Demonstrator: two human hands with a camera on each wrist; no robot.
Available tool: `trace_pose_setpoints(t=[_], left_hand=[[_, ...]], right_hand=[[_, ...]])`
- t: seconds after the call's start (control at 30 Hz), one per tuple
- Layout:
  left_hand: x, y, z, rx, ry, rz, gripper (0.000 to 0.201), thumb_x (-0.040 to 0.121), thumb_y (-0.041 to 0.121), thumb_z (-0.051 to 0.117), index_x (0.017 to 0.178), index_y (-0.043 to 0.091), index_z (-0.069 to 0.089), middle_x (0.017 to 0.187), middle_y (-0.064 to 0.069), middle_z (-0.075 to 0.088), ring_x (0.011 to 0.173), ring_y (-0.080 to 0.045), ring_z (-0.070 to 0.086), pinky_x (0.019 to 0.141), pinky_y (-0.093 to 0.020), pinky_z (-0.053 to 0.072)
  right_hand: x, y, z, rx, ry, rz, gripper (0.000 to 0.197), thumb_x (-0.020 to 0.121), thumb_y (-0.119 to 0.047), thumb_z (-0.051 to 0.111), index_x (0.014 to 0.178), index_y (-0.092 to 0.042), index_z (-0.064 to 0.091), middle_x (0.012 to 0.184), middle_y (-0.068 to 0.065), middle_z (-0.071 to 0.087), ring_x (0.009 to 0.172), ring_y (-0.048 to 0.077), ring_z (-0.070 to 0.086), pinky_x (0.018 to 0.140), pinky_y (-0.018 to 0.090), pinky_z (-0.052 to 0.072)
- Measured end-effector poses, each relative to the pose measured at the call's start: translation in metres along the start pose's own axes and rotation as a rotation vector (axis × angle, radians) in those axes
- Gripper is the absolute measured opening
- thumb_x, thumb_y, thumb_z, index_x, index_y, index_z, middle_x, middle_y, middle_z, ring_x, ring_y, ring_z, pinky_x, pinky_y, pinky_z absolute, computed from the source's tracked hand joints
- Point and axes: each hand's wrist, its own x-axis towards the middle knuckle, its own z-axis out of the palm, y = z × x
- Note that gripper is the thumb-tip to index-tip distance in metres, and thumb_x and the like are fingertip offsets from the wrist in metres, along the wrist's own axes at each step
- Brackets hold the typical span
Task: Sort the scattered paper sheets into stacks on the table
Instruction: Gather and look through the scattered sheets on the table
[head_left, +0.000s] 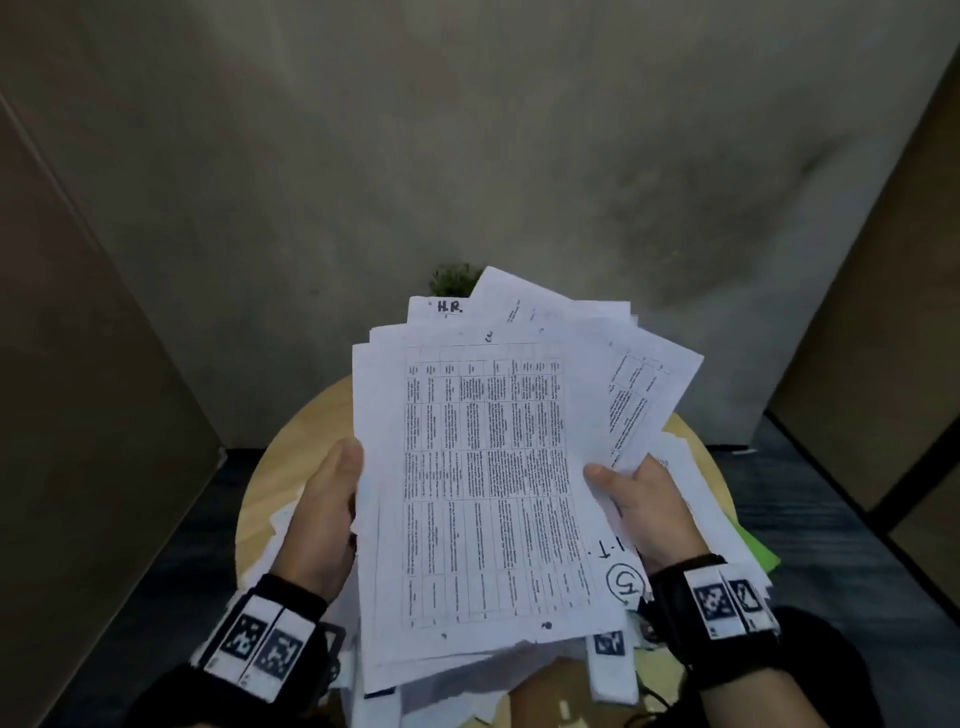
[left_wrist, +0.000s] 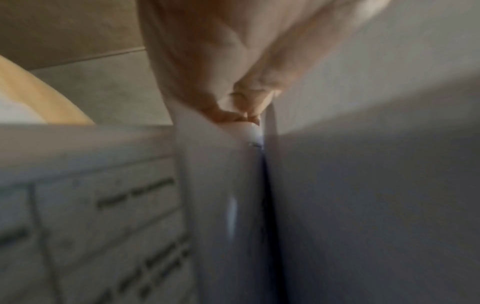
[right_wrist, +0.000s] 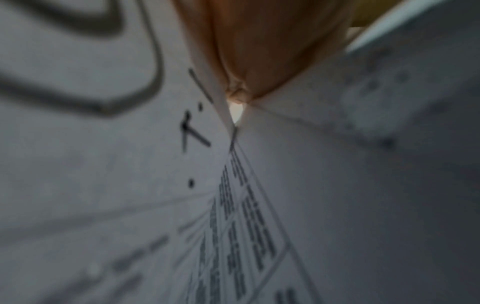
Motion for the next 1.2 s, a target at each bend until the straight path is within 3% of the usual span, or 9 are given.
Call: trace_pose_setpoints(t=[0.07, 0.2, 0.4, 0.5, 0.67, 0.83, 0.93, 1.07, 1.2], left_hand=[[-0.004, -0.005, -0.003, 0.173, -0.072, 0.097, 0.053, 0.082, 0.036, 0.070, 0.128, 0.015, 0.055, 0.120, -0.002, 0.068, 0.110, -0.021, 0.065, 0.089, -0.039, 0.053], [-0.005, -0.011, -0.003, 0.352, 0.066, 0.147, 0.034, 0.087, -0.002, 0.064, 0.118, 0.013, 0.063, 0.107, 0.003, 0.071, 0.100, -0.015, 0.067, 0.088, -0.039, 0.054], [-0.012, -0.025, 0.010, 0.283, 0.184, 0.132, 0.026, 0.086, -0.006, 0.062, 0.104, 0.012, 0.068, 0.098, -0.001, 0.071, 0.094, -0.022, 0.067, 0.088, -0.046, 0.053], [-0.015, -0.031, 0.015, 0.230, 0.235, 0.102, 0.024, 0.086, -0.003, 0.064, 0.094, 0.020, 0.068, 0.096, -0.005, 0.072, 0.093, -0.026, 0.068, 0.089, -0.050, 0.053], [-0.013, -0.029, 0.013, 0.192, 0.285, 0.133, 0.016, 0.086, 0.000, 0.065, 0.095, 0.012, 0.069, 0.098, -0.008, 0.073, 0.095, -0.027, 0.068, 0.090, -0.055, 0.052], [-0.022, -0.033, 0.005, 0.179, 0.161, 0.179, 0.052, 0.083, -0.004, 0.068, 0.127, 0.015, 0.049, 0.120, 0.001, 0.064, 0.110, -0.009, 0.062, 0.089, -0.031, 0.052], [-0.026, -0.047, 0.009, 0.259, 0.156, 0.117, 0.043, 0.090, -0.003, 0.059, 0.113, 0.030, 0.047, 0.112, 0.012, 0.060, 0.105, 0.000, 0.060, 0.085, -0.025, 0.049], [-0.022, -0.053, 0.017, 0.305, 0.261, 0.130, 0.035, 0.097, 0.001, 0.047, 0.105, 0.035, 0.046, 0.106, 0.015, 0.058, 0.108, -0.018, 0.057, 0.096, -0.038, 0.045], [-0.017, -0.036, 0.022, 0.237, 0.310, 0.230, 0.035, 0.100, 0.006, 0.042, 0.104, 0.040, 0.045, 0.108, 0.016, 0.060, 0.106, -0.005, 0.058, 0.093, -0.036, 0.047]], right_hand=[[-0.003, -0.007, 0.005, -0.030, 0.034, -0.045, 0.036, 0.092, 0.002, 0.053, 0.123, -0.014, 0.057, 0.111, -0.004, 0.070, 0.099, 0.006, 0.067, 0.085, 0.022, 0.051], [-0.005, -0.010, 0.007, -0.151, 0.043, -0.070, 0.035, 0.087, 0.002, 0.060, 0.118, -0.015, 0.062, 0.108, -0.005, 0.071, 0.099, 0.010, 0.068, 0.090, 0.031, 0.051], [-0.011, 0.004, 0.006, -0.118, 0.156, 0.006, 0.011, 0.082, 0.001, 0.067, 0.082, -0.010, 0.066, 0.067, -0.006, 0.070, 0.063, 0.007, 0.067, 0.059, 0.017, 0.051], [-0.016, 0.021, 0.013, -0.088, 0.251, 0.012, 0.022, 0.081, -0.007, 0.070, 0.067, 0.002, 0.056, 0.056, 0.021, 0.052, 0.053, 0.021, 0.053, 0.062, 0.030, 0.045], [-0.018, 0.011, 0.022, -0.065, 0.216, -0.088, 0.014, 0.086, -0.006, 0.066, 0.099, 0.000, 0.068, 0.086, -0.001, 0.074, 0.080, 0.010, 0.071, 0.078, 0.028, 0.055], [-0.019, 0.026, 0.029, -0.004, 0.143, -0.059, 0.043, 0.081, -0.001, 0.067, 0.121, -0.011, 0.057, 0.110, 0.003, 0.071, 0.104, 0.020, 0.067, 0.090, 0.038, 0.052], [-0.020, 0.042, 0.039, -0.057, 0.155, 0.001, 0.033, 0.083, -0.006, 0.065, 0.111, -0.020, 0.057, 0.104, 0.001, 0.070, 0.101, 0.025, 0.066, 0.087, 0.044, 0.053], [-0.022, 0.034, 0.050, -0.174, 0.185, -0.049, 0.026, 0.091, -0.004, 0.057, 0.114, -0.015, 0.058, 0.094, -0.012, 0.064, 0.087, 0.007, 0.062, 0.065, 0.015, 0.045], [-0.020, 0.015, 0.053, -0.100, 0.196, -0.136, 0.029, 0.091, -0.003, 0.056, 0.118, -0.015, 0.056, 0.102, -0.004, 0.067, 0.094, 0.008, 0.064, 0.075, 0.022, 0.051]])
